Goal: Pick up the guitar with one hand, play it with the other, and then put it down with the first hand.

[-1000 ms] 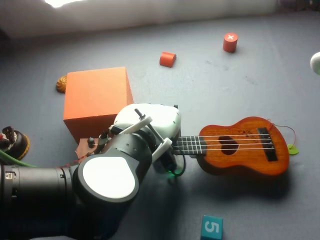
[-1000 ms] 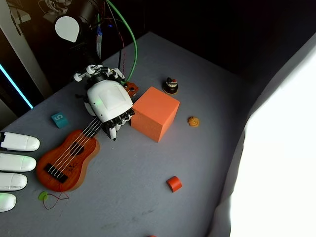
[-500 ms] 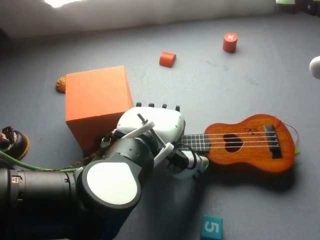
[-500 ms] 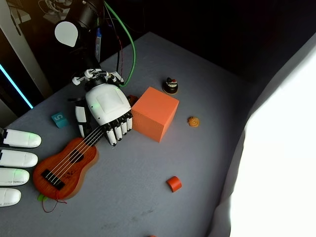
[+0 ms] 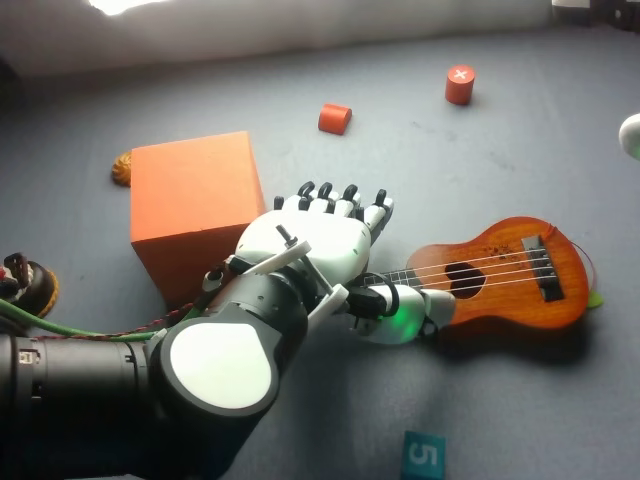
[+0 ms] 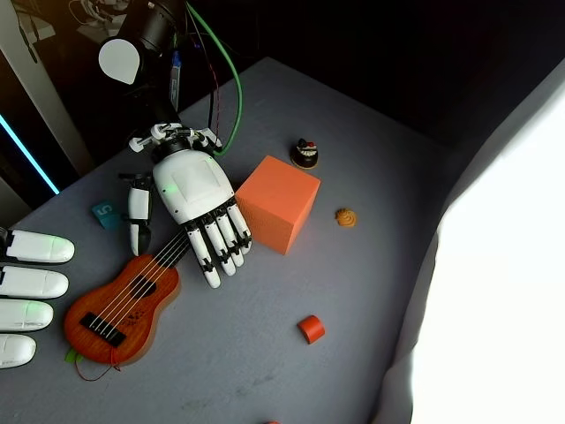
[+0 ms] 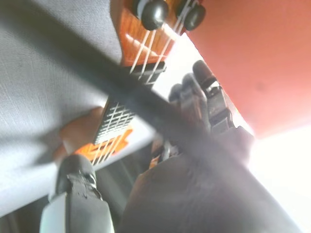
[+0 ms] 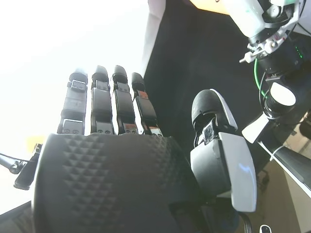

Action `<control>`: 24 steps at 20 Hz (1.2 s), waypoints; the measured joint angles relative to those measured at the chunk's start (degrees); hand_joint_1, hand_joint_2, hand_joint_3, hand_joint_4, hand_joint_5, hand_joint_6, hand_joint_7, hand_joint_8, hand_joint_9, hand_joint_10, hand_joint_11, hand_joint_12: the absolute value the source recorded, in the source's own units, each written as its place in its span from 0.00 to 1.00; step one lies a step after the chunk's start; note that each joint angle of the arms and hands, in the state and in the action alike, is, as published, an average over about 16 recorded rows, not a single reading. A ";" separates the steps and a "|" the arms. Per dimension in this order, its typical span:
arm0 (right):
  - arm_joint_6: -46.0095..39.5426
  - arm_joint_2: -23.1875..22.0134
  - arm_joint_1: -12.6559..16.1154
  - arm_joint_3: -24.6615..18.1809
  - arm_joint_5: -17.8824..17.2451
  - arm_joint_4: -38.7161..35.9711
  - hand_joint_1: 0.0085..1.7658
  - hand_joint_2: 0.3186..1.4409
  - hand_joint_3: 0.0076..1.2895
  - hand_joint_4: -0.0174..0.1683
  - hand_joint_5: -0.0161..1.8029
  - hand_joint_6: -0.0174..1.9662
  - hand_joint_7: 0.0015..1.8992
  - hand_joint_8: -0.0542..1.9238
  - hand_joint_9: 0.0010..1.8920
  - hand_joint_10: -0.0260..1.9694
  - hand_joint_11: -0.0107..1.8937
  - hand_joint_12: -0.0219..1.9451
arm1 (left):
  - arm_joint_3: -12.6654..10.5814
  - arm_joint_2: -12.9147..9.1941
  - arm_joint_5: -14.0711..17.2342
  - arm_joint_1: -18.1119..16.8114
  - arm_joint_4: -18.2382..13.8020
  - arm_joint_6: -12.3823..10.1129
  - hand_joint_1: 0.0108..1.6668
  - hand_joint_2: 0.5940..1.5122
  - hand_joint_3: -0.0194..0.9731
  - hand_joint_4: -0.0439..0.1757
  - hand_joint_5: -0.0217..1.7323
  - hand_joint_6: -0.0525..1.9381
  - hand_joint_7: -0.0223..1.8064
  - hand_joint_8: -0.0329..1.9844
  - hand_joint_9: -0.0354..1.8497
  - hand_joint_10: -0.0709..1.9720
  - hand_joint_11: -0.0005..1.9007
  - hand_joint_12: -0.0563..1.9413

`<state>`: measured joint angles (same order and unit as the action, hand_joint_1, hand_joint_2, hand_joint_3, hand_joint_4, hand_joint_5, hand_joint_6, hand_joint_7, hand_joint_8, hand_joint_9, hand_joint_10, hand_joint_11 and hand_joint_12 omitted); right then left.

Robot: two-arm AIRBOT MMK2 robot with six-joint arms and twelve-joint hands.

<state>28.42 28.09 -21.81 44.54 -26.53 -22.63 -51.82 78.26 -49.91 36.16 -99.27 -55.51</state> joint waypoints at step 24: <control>0.00 -0.22 -0.29 -0.24 -0.12 -0.69 0.06 0.90 0.01 0.06 0.27 0.60 0.32 0.62 0.24 0.77 0.20 0.87 | 4.84 -13.09 7.51 -28.51 37.73 43.29 0.02 0.69 0.04 0.21 0.49 0.34 0.48 0.50 0.42 0.66 0.24 0.91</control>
<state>28.42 27.87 -22.10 44.30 -26.64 -23.31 -46.98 65.17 -42.39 7.65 -61.54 -12.21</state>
